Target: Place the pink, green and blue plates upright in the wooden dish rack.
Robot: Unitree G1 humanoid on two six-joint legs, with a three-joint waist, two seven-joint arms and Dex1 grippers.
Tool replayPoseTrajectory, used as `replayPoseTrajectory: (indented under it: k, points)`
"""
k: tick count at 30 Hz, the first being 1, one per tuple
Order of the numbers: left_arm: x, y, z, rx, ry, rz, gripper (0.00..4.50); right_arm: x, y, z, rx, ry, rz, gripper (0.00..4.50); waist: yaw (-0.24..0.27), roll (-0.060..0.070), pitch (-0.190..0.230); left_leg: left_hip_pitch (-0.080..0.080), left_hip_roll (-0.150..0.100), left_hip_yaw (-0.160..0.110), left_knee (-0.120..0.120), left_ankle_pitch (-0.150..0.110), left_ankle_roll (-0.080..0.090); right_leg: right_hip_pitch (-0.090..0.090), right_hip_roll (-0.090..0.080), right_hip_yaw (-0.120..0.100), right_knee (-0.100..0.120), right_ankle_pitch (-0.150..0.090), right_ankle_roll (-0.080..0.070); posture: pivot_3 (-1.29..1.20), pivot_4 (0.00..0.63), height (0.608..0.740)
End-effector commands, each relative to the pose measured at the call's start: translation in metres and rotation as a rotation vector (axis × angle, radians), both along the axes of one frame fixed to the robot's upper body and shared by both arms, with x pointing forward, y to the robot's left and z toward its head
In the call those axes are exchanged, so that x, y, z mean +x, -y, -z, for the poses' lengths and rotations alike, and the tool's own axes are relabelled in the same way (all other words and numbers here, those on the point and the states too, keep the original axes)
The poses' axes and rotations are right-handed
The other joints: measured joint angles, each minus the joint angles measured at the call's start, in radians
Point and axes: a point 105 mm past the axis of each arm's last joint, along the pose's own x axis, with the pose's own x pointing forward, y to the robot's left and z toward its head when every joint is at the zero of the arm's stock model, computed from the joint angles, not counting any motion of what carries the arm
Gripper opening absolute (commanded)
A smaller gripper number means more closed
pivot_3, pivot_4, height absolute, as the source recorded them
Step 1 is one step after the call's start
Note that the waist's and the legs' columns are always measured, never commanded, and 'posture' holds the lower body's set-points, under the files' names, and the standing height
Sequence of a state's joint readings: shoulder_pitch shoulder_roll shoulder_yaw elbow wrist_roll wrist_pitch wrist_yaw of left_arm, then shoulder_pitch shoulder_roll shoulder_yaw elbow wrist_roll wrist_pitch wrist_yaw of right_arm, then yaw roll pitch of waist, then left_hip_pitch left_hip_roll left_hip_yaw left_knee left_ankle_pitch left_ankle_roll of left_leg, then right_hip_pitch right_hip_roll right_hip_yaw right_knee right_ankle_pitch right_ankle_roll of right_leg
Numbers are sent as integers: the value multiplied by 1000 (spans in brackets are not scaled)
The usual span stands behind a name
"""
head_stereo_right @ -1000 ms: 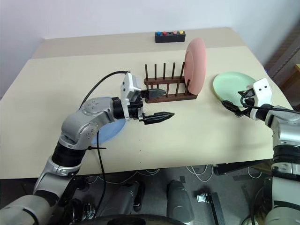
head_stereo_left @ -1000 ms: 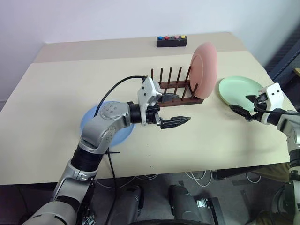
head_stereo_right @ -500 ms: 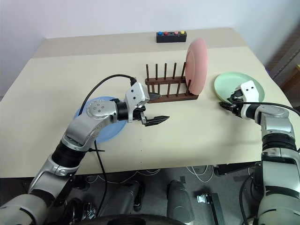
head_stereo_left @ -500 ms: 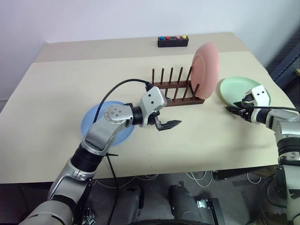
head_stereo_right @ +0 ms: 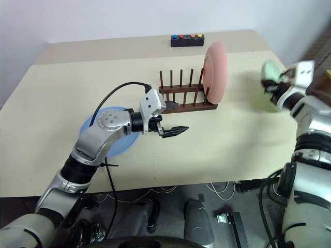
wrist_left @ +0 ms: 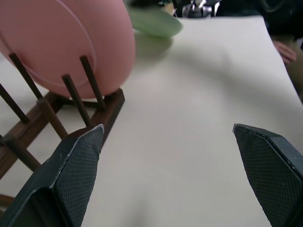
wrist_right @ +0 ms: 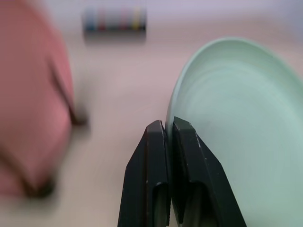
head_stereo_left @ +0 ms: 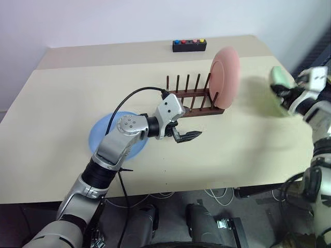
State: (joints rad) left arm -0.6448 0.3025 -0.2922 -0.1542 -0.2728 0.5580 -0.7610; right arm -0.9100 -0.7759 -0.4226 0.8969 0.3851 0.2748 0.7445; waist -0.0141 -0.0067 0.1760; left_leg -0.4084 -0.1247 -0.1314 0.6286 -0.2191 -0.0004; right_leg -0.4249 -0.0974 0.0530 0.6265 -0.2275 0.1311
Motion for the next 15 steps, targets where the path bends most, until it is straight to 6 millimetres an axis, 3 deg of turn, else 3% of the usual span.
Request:
replayPoseTrajectory:
  k: [1,3,5,8,10,12,15]
  points:
    - [6,-5,-22,-70,41,-19,4500,-15,-6,-81,179,304,-69,34,0,0,0,0,0,0,0,0,0,0,0,0,0,0,0,0,150,740]
    - [9,-8,-26,-98,27,-31,4500,-23,-17,-105,247,389,-152,34,0,0,0,0,0,0,0,0,0,0,0,0,0,0,0,0,150,740]
    - [11,-9,-27,-108,26,-40,4500,-28,-27,-114,261,408,-207,34,1,0,0,0,0,0,0,0,0,0,0,0,0,0,0,0,150,740]
    - [14,-12,-25,-106,23,-50,4500,-43,-59,-142,271,491,-367,34,1,0,0,0,0,0,0,0,0,0,0,0,0,0,0,0,150,740]
    - [14,-15,-20,-112,18,-57,4500,-59,-92,-162,305,544,-537,34,-1,0,0,0,0,0,0,0,0,0,0,0,0,0,0,0,150,740]
    - [12,-16,-22,-139,11,-48,4500,-74,-120,-172,349,557,-691,34,-4,1,0,0,0,0,0,0,0,-2,0,1,1,0,0,0,150,740]
    - [12,-18,-28,-178,5,-51,4500,-86,-150,-169,369,526,-842,34,1,1,0,-1,0,-1,0,0,0,-3,0,0,2,0,0,0,150,740]
